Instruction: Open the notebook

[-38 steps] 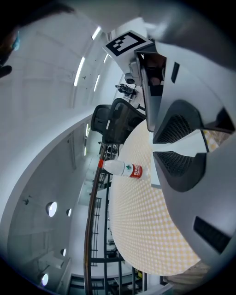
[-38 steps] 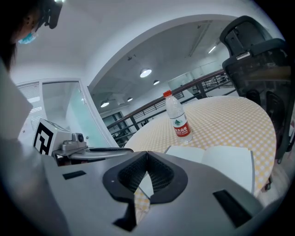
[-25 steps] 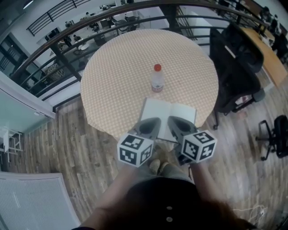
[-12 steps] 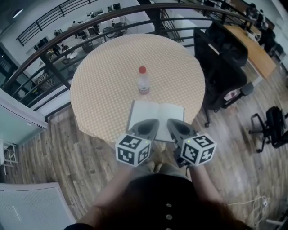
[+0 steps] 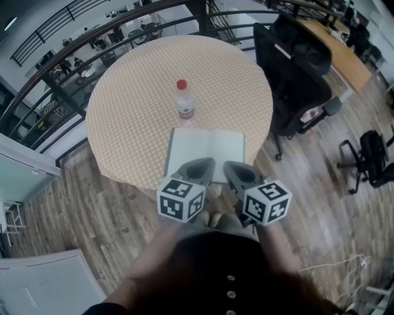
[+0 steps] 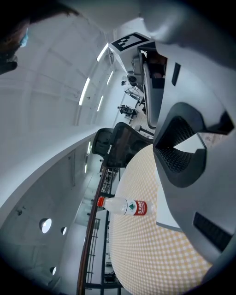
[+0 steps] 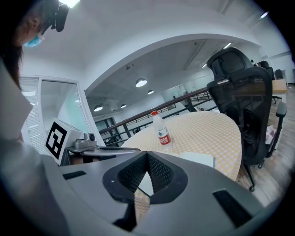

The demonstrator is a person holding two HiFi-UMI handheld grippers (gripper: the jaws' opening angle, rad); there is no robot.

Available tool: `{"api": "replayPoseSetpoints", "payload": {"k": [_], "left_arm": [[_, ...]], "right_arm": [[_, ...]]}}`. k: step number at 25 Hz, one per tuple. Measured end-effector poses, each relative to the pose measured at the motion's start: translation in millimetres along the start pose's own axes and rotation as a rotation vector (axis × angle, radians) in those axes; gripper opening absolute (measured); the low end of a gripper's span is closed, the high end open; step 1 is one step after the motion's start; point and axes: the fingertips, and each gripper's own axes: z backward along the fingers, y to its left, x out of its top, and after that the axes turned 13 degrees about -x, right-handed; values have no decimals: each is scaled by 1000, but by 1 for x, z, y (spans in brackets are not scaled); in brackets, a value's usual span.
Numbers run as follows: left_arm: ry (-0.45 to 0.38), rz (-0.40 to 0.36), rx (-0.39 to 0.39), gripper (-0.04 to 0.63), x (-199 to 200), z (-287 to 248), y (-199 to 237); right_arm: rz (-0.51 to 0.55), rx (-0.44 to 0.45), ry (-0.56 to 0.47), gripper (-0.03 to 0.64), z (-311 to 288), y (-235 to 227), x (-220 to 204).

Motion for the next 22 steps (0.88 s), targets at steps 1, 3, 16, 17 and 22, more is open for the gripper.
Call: {"api": "replayPoseSetpoints", "payload": {"k": [1,3,16,17,22], "left_arm": [[8,1,0,9,-2,-1,0],[22,2,0,9,-6,-3,-1],[64,16,26,9,-14,2,9],[65,18,28,9,-14,2,9],[72,25,35,9,-17,2,11]], "right_arm": [[-4,-5,3,11,-1,-2,-1],[-10,-13,6,11,-2,-4,-4],[-6,13,31,11,-12,2,-7],[-2,16,34,11,-12,4,-8],[18,31,41,11,-15,12,-10]]}}
